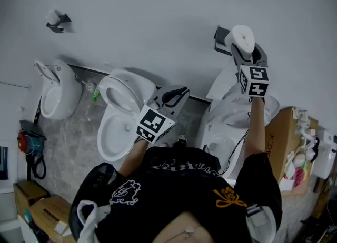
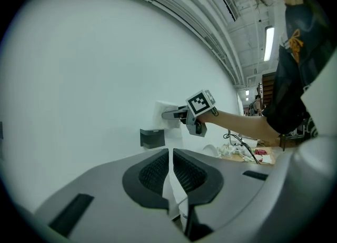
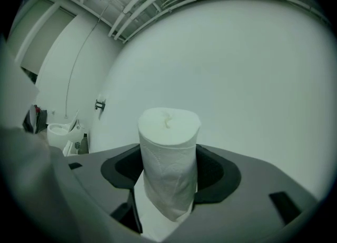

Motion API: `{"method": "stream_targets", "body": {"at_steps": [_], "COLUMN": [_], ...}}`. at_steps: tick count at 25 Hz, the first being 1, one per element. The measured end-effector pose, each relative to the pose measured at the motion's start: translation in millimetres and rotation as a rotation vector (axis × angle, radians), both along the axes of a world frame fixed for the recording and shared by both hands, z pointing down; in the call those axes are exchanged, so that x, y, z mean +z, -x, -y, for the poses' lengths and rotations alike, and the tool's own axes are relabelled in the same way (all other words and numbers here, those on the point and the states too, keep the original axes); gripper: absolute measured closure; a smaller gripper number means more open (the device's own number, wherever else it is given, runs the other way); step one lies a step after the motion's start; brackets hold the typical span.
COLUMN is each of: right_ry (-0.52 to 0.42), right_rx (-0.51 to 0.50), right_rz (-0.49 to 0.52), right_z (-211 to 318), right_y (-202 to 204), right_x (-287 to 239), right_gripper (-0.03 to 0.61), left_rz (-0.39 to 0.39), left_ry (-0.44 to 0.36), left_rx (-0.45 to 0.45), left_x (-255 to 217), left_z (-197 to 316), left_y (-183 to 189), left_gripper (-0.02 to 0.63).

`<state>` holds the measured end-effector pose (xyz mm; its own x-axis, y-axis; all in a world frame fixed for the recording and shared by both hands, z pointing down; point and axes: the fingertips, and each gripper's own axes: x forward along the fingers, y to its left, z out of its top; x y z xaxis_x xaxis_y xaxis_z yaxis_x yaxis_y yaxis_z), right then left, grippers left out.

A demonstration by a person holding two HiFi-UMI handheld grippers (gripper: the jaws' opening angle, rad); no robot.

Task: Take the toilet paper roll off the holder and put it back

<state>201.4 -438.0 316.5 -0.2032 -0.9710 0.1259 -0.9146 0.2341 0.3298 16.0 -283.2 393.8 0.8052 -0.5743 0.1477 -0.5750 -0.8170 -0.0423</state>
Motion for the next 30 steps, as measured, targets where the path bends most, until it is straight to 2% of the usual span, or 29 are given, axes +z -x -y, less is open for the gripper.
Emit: {"method": "stream_targets", "body": {"at_steps": [4,9,14,21,30], "right_ry": [-0.008,0.031,0.098,0.106,0.081], "right_rx": [-0.028,-0.030,-0.049,-0.051,-0.045], "right_rz": [-0.032,-0.091,-0.022,0.067,0.048], "right_z": [33.4,65.6,82.8,100.8,98.9], "right_y": [4.4,2.4,0.5,-2.4,-1.4], "right_x": [-6.7,2.5,24.2,31.0,31.3], "right_gripper": [0.288,0.287,0.287,0.288,0.273], "left_rz": [0.000,0.003,0.004,0.003,-0.003], "left_ry": [0.003,0.007,0.017,0.036,0.042], "left_rx": [-0.014,-0.019,-0.037,-0.065,-0.077], "left_x": [1.0,3.9,8.2,13.8,17.8], "left_z": [5.1,9.1,20.3,36.8,47.8], "left_y": [0.0,1.2,4.6,14.3,21.8], "left_gripper": [0.575,0.575,0.575,0.575,0.575]}}
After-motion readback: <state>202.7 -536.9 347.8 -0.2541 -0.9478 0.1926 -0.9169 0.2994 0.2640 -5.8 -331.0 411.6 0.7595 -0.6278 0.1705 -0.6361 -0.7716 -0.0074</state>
